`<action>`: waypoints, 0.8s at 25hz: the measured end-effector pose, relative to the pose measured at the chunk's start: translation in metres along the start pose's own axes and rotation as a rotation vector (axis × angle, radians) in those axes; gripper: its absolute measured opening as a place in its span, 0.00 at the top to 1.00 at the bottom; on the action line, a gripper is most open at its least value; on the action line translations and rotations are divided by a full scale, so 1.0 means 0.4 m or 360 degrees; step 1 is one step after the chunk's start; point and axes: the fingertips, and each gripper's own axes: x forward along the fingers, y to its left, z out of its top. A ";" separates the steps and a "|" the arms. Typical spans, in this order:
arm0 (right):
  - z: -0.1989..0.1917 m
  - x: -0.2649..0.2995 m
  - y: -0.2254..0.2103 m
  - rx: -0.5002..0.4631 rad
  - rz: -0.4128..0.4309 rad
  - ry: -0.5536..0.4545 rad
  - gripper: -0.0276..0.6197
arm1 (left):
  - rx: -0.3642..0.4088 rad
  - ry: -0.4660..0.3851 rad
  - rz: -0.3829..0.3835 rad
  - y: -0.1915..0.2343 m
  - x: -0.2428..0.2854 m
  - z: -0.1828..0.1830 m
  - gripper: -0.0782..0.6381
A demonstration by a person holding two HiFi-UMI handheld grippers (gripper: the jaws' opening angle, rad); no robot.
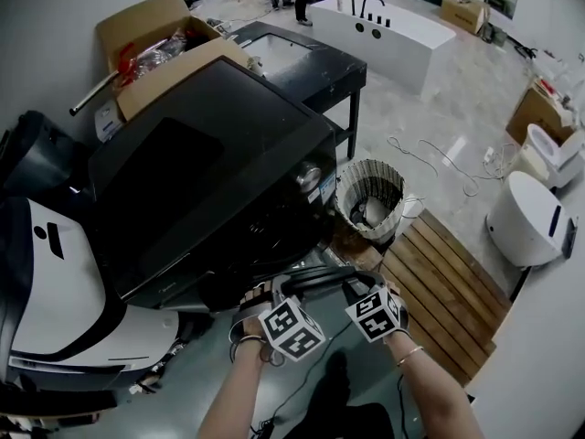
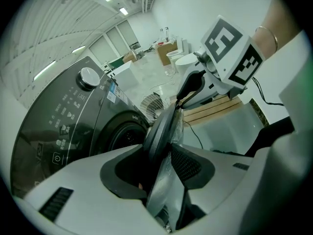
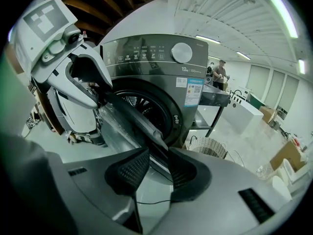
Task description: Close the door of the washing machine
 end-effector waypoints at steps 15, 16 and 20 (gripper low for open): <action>0.093 0.097 -0.043 -0.0059 0.0095 -0.0039 0.77 | -0.0145 0.0053 0.0134 0.107 0.039 -0.006 0.61; 0.100 0.105 -0.049 -0.0069 0.0106 -0.0043 0.77 | -0.0160 0.0066 0.0154 0.114 0.044 -0.004 0.61; 0.121 0.131 -0.076 -0.0111 0.0173 -0.0050 0.77 | -0.0240 0.0139 0.0229 0.142 0.063 0.007 0.60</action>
